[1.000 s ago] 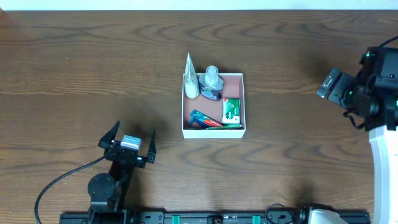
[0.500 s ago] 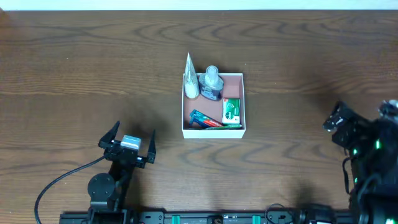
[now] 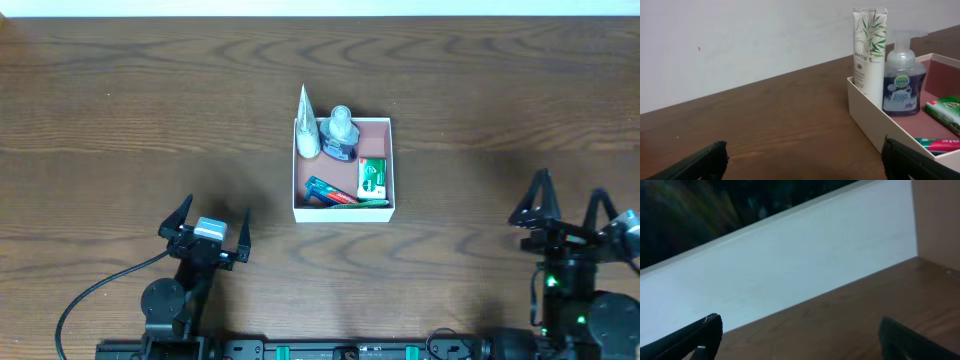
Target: Pack container
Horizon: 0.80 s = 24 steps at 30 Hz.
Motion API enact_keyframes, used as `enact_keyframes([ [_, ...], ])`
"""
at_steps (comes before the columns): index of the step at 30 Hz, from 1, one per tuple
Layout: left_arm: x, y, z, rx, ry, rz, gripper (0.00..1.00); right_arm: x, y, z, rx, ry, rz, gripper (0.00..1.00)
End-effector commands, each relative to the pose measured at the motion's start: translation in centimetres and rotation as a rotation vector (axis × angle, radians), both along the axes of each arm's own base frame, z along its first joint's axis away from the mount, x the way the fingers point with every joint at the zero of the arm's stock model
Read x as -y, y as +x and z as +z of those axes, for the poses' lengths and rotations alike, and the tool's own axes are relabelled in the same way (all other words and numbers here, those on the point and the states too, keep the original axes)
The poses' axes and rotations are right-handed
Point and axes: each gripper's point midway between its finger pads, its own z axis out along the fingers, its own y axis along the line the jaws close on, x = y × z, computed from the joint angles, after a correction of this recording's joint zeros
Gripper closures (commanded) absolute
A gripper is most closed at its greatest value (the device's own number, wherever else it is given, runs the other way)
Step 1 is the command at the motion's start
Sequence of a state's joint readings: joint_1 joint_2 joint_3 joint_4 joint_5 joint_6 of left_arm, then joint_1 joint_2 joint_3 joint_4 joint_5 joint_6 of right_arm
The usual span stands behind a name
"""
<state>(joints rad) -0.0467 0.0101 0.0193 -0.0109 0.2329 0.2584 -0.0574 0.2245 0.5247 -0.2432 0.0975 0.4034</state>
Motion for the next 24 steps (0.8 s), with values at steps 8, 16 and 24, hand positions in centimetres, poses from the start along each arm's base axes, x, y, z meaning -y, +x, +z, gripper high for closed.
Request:
enact_keyframes([
  [8, 0.1, -0.1, -1.5, -0.049, -0.008, -0.008, 0.02, -1.7, 0.8, -5.3, 0.037, -0.064, 0.074, 0.01],
  [16, 0.1, -0.1, -1.5, -0.049, -0.008, -0.009, 0.02, -2.3, 1.4, -8.1, 0.054, -0.133, 0.095, 0.01],
  [24, 0.1, -0.1, -1.5, -0.049, -0.008, -0.008, 0.02, -3.5, 2.1, -10.6, 0.039, -0.165, 0.150, 0.01],
])
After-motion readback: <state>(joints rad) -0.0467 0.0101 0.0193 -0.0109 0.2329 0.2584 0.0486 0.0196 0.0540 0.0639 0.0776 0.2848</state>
